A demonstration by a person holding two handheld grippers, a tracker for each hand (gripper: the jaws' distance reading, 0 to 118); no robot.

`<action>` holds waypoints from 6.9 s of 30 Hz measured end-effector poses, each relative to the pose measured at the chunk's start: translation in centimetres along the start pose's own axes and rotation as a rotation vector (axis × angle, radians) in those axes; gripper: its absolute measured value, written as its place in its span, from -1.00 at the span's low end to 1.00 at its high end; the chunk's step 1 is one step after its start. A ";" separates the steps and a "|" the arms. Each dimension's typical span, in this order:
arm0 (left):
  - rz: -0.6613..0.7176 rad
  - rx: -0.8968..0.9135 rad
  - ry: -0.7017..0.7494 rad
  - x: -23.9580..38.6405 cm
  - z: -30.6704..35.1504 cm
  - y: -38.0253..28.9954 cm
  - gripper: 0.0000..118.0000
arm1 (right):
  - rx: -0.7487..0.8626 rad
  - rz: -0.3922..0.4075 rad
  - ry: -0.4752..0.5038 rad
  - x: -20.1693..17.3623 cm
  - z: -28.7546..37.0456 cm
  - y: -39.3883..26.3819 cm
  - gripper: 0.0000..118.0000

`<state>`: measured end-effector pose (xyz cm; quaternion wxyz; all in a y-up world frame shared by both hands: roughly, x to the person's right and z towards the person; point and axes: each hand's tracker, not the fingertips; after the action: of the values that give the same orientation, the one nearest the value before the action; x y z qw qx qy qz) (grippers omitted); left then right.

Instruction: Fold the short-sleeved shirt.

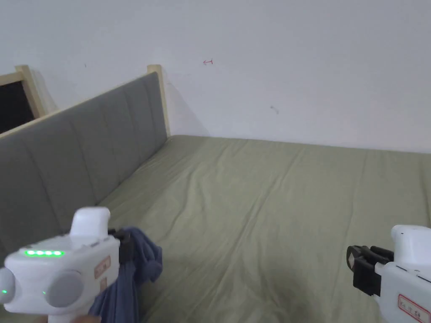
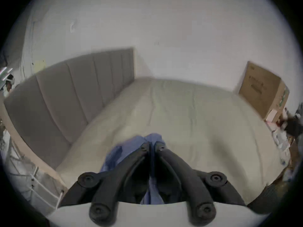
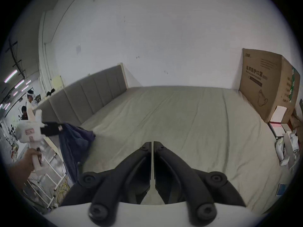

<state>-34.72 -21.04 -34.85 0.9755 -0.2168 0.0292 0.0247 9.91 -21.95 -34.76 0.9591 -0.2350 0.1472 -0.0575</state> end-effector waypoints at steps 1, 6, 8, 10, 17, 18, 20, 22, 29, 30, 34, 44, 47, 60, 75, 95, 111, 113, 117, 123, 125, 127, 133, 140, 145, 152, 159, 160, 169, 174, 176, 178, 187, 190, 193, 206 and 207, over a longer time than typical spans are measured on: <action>0.006 0.060 -0.030 0.9 1.4 2.0 -0.94 | 0.028 -0.005 -0.010 0.3 0.8 0.3 -0.95; -0.129 0.230 -0.258 9.8 6.8 10.3 -0.94 | 0.184 -0.048 -0.064 2.2 5.3 2.1 -0.95; -0.164 0.245 -0.362 13.9 7.7 12.1 -0.94 | 0.227 -0.067 -0.089 3.3 7.0 2.8 -0.95; -0.155 0.231 -0.456 17.6 7.8 13.1 -0.94 | 0.243 -0.077 -0.115 4.5 8.4 3.4 -0.95; -0.202 -0.035 -0.715 31.1 0.3 10.5 -0.94 | 0.298 -0.120 -0.256 9.6 12.1 3.1 -0.95; -0.214 -0.119 -0.729 33.0 -1.7 9.2 -0.94 | 0.293 -0.128 -0.274 10.4 12.3 2.7 -0.95; -0.204 -0.357 -0.732 36.1 -6.1 5.9 -0.94 | 0.265 -0.159 -0.308 12.0 12.2 1.8 -0.95; -0.199 -0.611 -0.712 38.3 -10.6 1.6 -0.94 | 0.232 -0.186 -0.323 13.3 11.9 0.7 -0.95; -0.023 -0.989 -0.682 39.2 -16.3 -10.8 0.75 | 0.088 -0.249 -0.335 15.7 9.4 -2.8 -0.95; 0.020 -0.970 -0.721 38.4 -16.0 -11.1 0.70 | 0.077 -0.255 -0.332 15.7 9.1 -3.1 -0.95; 0.077 -0.893 -0.732 37.1 -14.8 -9.2 0.69 | 0.059 -0.253 -0.327 15.3 8.2 -3.3 -0.95; 0.035 0.155 -0.413 25.0 -1.7 2.0 0.64 | 0.260 -0.146 -0.292 11.0 8.7 -0.1 -0.95; -0.023 0.328 -0.309 23.3 0.8 2.1 -0.21 | 0.348 -0.102 -0.316 9.5 7.8 1.3 -0.95; -0.076 0.352 -0.181 21.0 3.9 0.8 -1.00 | 0.428 -0.001 -0.330 5.1 7.2 3.5 -0.94; -0.034 -0.656 -0.277 12.3 -16.3 0.9 -0.41 | 0.208 -0.103 -0.269 7.5 1.8 2.6 -0.94; -0.123 -0.431 -0.347 17.1 -15.9 -12.5 -0.91 | -0.199 -0.190 -0.188 13.5 -11.3 -0.9 -0.94; -0.041 -0.235 -0.266 11.1 -6.7 -9.2 -0.91 | -0.732 0.050 -0.181 16.1 -27.1 -2.9 -0.24; -0.020 -0.228 -0.259 10.3 -6.4 -9.1 -0.91 | -0.682 0.014 -0.196 15.5 -24.5 -1.7 -0.90; -0.040 -0.162 -0.206 9.4 -5.5 -7.5 -0.91 | -0.443 -0.313 -0.084 17.7 -17.1 2.8 -0.90; -0.029 -0.015 -0.199 7.4 -3.2 0.2 -0.91 | -0.217 -0.237 -0.130 20.3 -4.8 10.8 -0.90; -0.084 0.058 -0.206 7.4 -2.6 3.5 -0.91 | -0.154 -0.236 -0.148 20.7 -0.7 13.3 -0.90; -0.111 0.093 -0.217 8.3 -1.9 6.7 -0.91 | -0.105 -0.237 -0.149 21.0 2.5 15.5 -0.90; -0.129 0.133 -0.299 10.9 -2.6 15.3 -0.91 | 0.034 -0.163 -0.232 20.3 8.4 22.5 -0.90; -0.171 0.110 -0.307 15.1 -7.8 21.4 -0.91 | 0.124 -0.116 -0.347 21.5 6.3 29.9 -0.90; -0.073 0.101 -0.292 16.9 -13.3 22.9 -0.91 | 0.182 -0.149 -0.370 23.4 2.1 32.5 -0.90; 0.017 0.128 -0.251 18.1 -19.7 20.8 -0.91 | 0.214 -0.127 -0.402 25.6 -4.9 29.3 -0.90; 0.014 -0.149 -0.249 17.5 -23.6 7.3 -0.91 | -0.051 -0.218 -0.427 28.7 -11.3 11.9 -0.90; -0.006 -0.241 -0.261 17.5 -23.9 4.2 -0.91 | -0.150 -0.237 -0.423 29.3 -11.9 8.0 -0.90; -0.140 -0.699 -0.368 13.4 -17.1 -13.3 -0.91 | -0.473 -0.404 -0.340 29.9 -2.1 -14.6 -0.90; -0.079 -0.755 -0.357 11.2 -12.1 -13.8 -0.91 | -0.545 -0.322 -0.293 27.1 4.4 -15.9 -0.90; -0.077 -0.804 -0.350 11.1 -11.1 -14.1 -0.91 | -0.592 -0.312 -0.298 25.8 5.4 -16.1 -0.90; -0.094 -0.813 -0.339 11.2 -10.3 -14.2 -0.91 | -0.616 -0.321 -0.309 25.3 5.9 -16.2 -0.90; -0.021 -0.746 -0.329 9.9 -6.6 -12.3 0.03 | -0.583 -0.288 -0.346 23.4 7.8 -13.7 -0.02; -0.005 -0.626 -0.313 8.9 -4.7 -11.1 0.68 | -0.555 -0.214 -0.371 23.0 8.3 -12.1 0.61; 0.035 -0.573 -0.339 8.7 -2.6 -8.8 0.70 | -0.486 -0.115 -0.392 21.0 9.6 -9.2 0.61; 0.022 0.207 -0.362 16.6 5.7 -1.0 -0.30 | 0.419 0.065 -0.324 6.7 12.7 -0.7 -0.93; -0.008 0.215 -0.340 17.1 5.4 -1.2 -0.80 | 0.432 0.074 -0.333 6.2 12.5 -0.7 -0.97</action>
<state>-17.29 -19.24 -30.57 0.9840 -0.1042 -0.1344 0.0537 19.68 -18.24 -25.42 0.9994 -0.0256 -0.0199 -0.0131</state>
